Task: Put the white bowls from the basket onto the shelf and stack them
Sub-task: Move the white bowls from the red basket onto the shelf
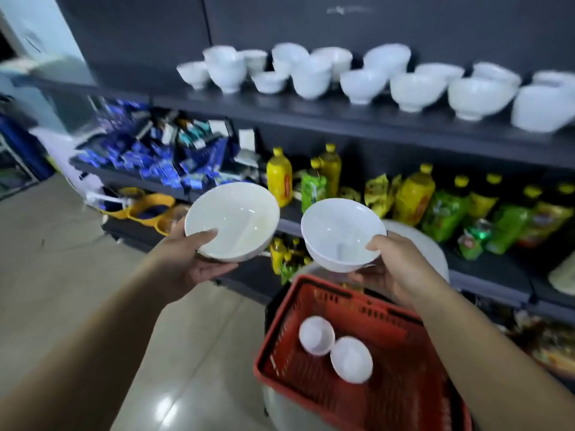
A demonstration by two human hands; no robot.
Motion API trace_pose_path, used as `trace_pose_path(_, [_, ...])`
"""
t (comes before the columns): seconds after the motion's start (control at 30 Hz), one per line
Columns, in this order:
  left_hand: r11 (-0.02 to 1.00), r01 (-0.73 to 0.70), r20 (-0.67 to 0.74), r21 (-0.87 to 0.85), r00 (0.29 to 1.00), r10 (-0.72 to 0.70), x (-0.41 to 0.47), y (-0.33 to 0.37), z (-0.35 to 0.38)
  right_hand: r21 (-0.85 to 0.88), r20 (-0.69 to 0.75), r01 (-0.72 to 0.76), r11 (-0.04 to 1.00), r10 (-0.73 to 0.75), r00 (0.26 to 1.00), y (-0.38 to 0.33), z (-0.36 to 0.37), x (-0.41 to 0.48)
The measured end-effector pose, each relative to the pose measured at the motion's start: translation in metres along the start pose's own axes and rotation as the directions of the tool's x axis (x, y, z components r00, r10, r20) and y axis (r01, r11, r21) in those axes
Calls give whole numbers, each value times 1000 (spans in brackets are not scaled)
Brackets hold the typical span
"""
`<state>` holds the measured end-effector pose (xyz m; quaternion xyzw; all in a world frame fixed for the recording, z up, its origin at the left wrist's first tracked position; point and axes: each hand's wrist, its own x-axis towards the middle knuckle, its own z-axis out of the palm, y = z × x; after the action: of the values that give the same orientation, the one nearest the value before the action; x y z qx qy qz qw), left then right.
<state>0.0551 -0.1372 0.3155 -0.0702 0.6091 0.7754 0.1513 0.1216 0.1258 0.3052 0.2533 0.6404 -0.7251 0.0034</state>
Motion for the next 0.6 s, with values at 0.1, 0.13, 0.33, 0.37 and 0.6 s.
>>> trace_pose_path(0.1, [998,-60,15,-30,998,61,22,43,-35,25,-5,46,999,-46,999,-32,49,8])
trace_pose_path(0.13, [996,-78,27,-33,996,79,30,57,-50,34,-18,60,998,-59,998,-41,68,14])
trace_pose_path(0.33, [997,-74,80,-20,994,75,80,134,-130,116,-88,73,991,-63,994,-81,172,45])
trace_pose_path(0.37, [997,-71,77,-9,994,71,89,143,-137,135,-91,81,987,-69,993,-85,183,50])
trace_pose_path(0.6, [998,-63,134,25,989,59,179,187,-131,199,-148,207,958,-179,973,-123,218,98])
